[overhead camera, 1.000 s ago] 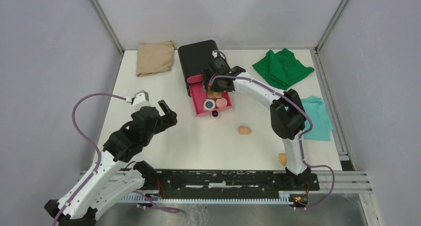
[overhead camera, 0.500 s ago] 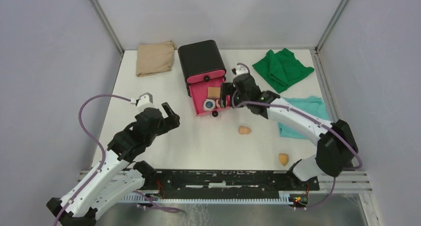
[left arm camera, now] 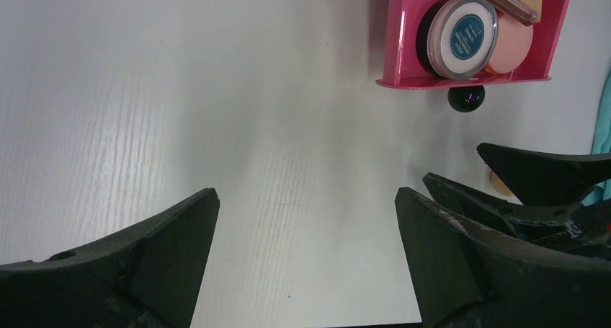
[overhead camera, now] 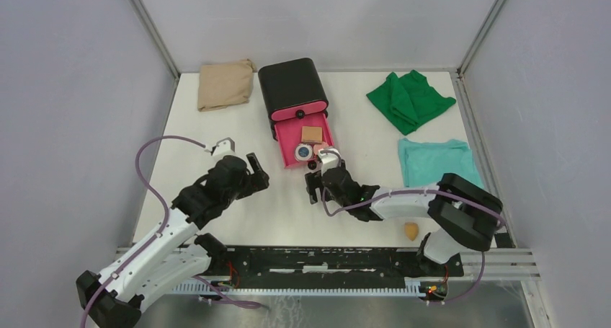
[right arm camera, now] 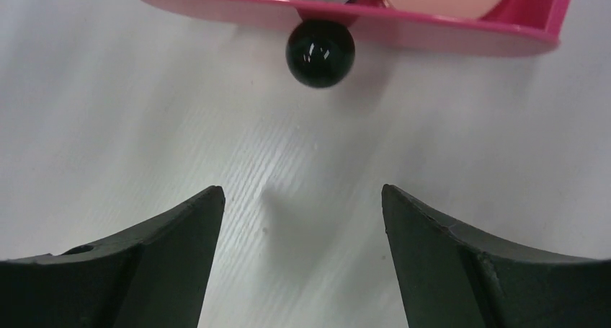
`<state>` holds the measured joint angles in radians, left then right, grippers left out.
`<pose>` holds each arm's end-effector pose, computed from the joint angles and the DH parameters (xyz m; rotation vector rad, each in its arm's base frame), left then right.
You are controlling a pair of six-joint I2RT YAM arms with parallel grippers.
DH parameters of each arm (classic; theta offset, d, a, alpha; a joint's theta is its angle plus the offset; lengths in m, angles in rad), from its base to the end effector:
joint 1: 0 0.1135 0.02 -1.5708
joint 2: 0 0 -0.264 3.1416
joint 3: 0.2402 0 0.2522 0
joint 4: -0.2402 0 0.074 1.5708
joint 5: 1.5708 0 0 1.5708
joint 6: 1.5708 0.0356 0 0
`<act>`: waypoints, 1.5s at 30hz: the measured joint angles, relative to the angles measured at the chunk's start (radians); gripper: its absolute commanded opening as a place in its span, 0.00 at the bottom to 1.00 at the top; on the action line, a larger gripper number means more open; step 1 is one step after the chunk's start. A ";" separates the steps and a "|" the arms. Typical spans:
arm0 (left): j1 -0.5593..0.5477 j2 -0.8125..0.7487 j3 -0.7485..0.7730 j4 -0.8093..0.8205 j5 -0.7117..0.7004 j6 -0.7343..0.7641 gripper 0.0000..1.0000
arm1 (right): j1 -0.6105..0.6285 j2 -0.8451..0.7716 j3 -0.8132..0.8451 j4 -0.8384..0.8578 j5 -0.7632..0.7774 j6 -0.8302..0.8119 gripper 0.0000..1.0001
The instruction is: Organize the makeup
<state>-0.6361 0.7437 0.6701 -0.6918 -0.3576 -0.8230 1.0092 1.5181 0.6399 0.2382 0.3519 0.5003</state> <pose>0.1295 -0.0802 0.2597 -0.3899 2.2675 -0.3423 0.1674 0.2430 0.1628 -0.3630 2.1749 0.4712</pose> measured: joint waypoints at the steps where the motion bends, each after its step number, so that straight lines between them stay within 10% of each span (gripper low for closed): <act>1: 0.000 0.003 0.000 0.002 0.000 0.000 1.00 | 0.011 0.029 -0.006 0.067 0.027 -0.017 0.84; 22: 0.000 -0.087 0.000 -0.051 -0.052 -0.019 1.00 | 0.017 0.288 0.100 0.426 0.233 -0.176 0.28; 45: 0.000 -0.167 0.000 -0.114 -0.071 -0.056 1.00 | -0.071 0.424 0.390 0.394 0.275 -0.226 0.31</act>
<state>-0.6361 0.5762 0.6701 -0.8062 -0.4282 -0.8787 0.9386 1.9419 1.0298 0.6327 0.6270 0.2745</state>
